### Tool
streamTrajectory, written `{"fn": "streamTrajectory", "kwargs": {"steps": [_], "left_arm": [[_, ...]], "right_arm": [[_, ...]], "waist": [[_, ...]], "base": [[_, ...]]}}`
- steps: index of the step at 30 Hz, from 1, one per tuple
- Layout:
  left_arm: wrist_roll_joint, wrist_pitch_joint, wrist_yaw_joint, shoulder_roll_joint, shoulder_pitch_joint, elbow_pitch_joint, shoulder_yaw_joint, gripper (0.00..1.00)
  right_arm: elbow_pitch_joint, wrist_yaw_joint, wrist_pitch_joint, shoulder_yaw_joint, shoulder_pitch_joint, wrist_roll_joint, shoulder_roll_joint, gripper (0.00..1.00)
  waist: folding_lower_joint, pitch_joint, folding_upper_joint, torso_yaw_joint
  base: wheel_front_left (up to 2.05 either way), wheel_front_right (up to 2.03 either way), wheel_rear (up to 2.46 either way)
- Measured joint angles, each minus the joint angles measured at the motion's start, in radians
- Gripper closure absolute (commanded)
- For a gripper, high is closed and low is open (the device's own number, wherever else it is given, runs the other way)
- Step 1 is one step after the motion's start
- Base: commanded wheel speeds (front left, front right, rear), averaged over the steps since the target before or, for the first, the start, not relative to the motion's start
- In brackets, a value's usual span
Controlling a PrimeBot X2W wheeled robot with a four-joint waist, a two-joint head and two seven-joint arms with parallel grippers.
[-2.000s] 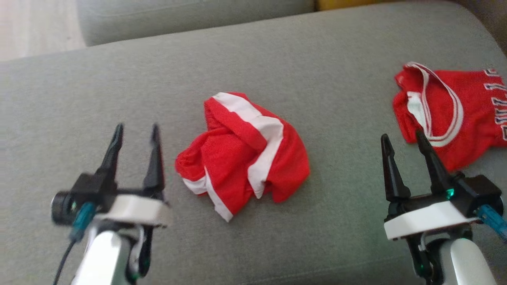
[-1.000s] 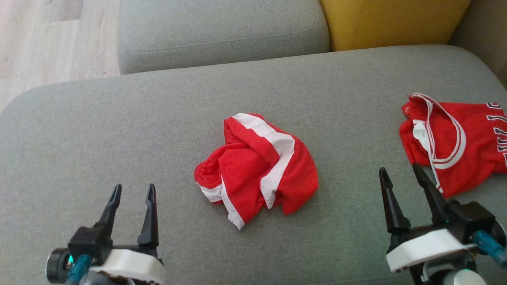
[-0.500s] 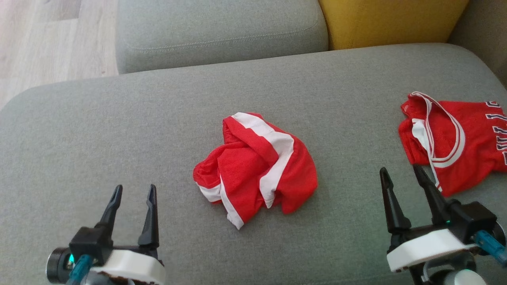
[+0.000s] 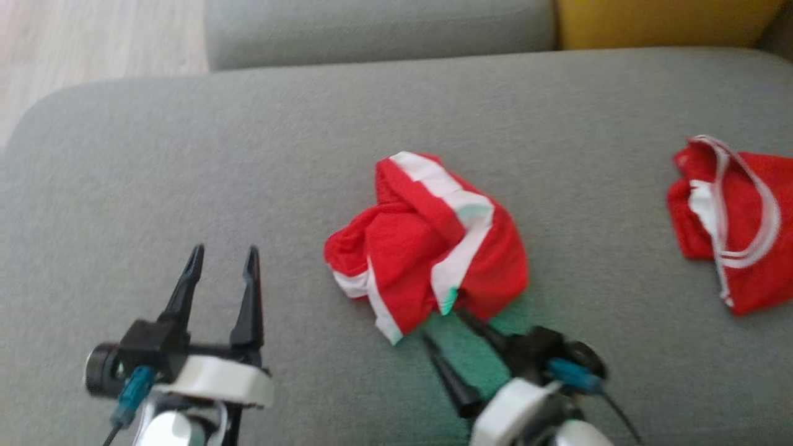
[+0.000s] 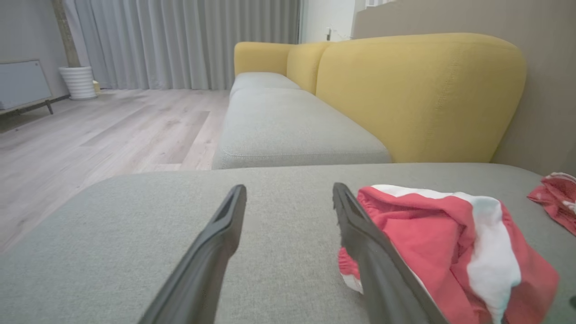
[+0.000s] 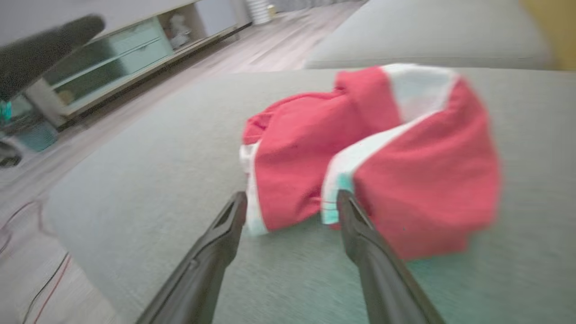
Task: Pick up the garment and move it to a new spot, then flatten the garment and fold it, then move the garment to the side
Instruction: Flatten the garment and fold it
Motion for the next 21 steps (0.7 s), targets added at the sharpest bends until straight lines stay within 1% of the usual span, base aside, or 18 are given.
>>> {"fn": "streamTrajectory", "kwargs": {"steps": [2, 4, 6, 11, 12, 13, 14, 18, 21], "left_arm": [[0.005, -0.008, -0.001, -0.012, -0.025, 0.003, -0.01, 0.0], [0.005, -0.009, -0.009, -0.024, -0.042, 0.01, -0.014, 0.0], [0.012, -0.011, -0.009, -0.032, -0.055, 0.021, -0.016, 0.0], [0.014, -0.018, -0.009, -0.054, -0.077, 0.036, -0.015, 0.0], [0.014, -0.018, -0.009, -0.056, -0.084, 0.042, -0.014, 0.0], [0.014, -0.018, -0.01, -0.057, -0.09, 0.043, -0.012, 0.0], [0.019, -0.018, -0.01, -0.059, -0.096, 0.043, -0.011, 0.0], [0.033, -0.018, -0.017, -0.072, -0.106, 0.041, -0.004, 0.0], [0.042, -0.018, -0.02, -0.079, -0.106, 0.04, 0.012, 0.0]], "right_arm": [[0.068, 0.0, -0.013, 0.07, -0.061, 0.019, -0.001, 0.0], [0.144, 0.0, -0.018, 0.119, -0.12, 0.031, -0.001, 0.0], [0.211, 0.0, -0.034, 0.148, -0.17, 0.058, -0.004, 0.0], [0.372, 0.0, -0.05, 0.186, -0.28, 0.058, -0.009, 0.0], [0.396, 0.0, -0.053, 0.196, -0.3, 0.058, -0.009, 0.07], [0.417, 0.0, -0.053, 0.205, -0.32, 0.059, -0.01, 0.63], [0.424, 0.0, -0.064, 0.212, -0.335, 0.07, -0.011, 1.0], [0.415, 0.0, -0.108, 0.214, -0.361, 0.122, -0.012, 1.0], [0.355, 0.0, -0.131, 0.207, -0.361, 0.14, -0.014, 1.0]], "waist": [[0.0, 0.018, 0.0, 0.02], [0.0, 0.039, 0.0, 0.038], [0.0001, 0.061, 0.0, 0.056], [0.0002, 0.109, 0.0, 0.089], [0.0003, 0.117, 0.0, 0.093], [0.0002, 0.125, 0.0, 0.096], [0.0002, 0.131, 0.0, 0.098], [0.0002, 0.141, 0.0, 0.094], [0.0001, 0.141, 0.0, 0.076]], "base": [[0.0, 0.0, 0.0], [0.0, 0.0, 0.0], [0.0, 0.0, 0.0], [0.0, 0.0, 0.0], [0.0, 0.0, 0.0], [0.0, 0.0, 0.0], [0.0, 0.0, 0.0], [0.0, 0.0, 0.0], [0.0, 0.0, 0.0]]}}
